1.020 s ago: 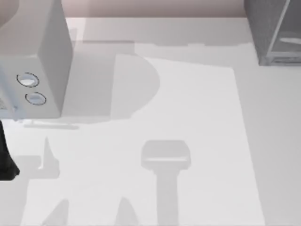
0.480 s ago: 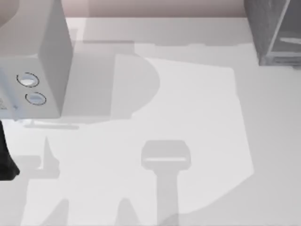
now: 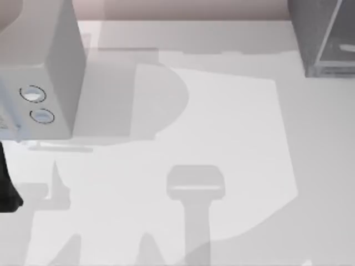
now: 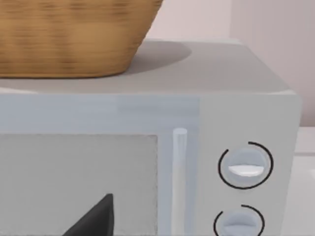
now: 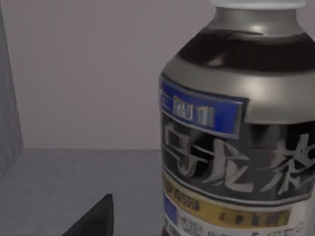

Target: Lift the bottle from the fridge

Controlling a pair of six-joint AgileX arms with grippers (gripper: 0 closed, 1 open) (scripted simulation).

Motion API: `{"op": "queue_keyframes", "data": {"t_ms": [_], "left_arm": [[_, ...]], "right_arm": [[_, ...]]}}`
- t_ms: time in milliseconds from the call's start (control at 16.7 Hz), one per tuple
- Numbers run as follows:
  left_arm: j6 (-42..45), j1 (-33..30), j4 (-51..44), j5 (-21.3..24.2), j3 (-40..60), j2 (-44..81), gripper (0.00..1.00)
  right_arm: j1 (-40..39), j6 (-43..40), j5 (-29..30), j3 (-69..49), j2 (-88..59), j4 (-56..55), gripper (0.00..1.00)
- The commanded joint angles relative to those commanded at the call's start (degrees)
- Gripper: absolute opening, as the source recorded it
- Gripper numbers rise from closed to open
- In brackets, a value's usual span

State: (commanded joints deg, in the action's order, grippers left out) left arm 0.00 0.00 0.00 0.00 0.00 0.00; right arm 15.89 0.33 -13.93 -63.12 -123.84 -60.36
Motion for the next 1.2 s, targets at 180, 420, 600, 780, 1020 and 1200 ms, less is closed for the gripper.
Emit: {"op": "queue_keyframes", "data": {"t_ms": [180,420,600,780,1020,1200], "left_arm": [[0.0,0.0,0.0,0.0,0.0,0.0,1.00],[0.0,0.0,0.0,0.0,0.0,0.0,1.00],[0.0,0.0,0.0,0.0,0.0,0.0,1.00],[0.0,0.0,0.0,0.0,0.0,0.0,1.00],[0.0,0.0,0.0,0.0,0.0,0.0,1.00],[0.0,0.0,0.0,0.0,0.0,0.0,1.00]], "right_arm": [[-0.8,0.0,0.9,-7.7,-3.8,3.2,1.00],[-1.6,-0.1,1.7,-12.8,-6.5,6.0,1.00],[-1.6,-0.1,1.7,-12.8,-6.5,6.0,1.00],[-1.6,-0.1,1.7,-12.8,-6.5,6.0,0.77],[-1.6,-0.1,1.7,-12.8,-6.5,6.0,0.47],[-1.6,-0.1,1.7,-12.8,-6.5,6.0,0.25]]}}
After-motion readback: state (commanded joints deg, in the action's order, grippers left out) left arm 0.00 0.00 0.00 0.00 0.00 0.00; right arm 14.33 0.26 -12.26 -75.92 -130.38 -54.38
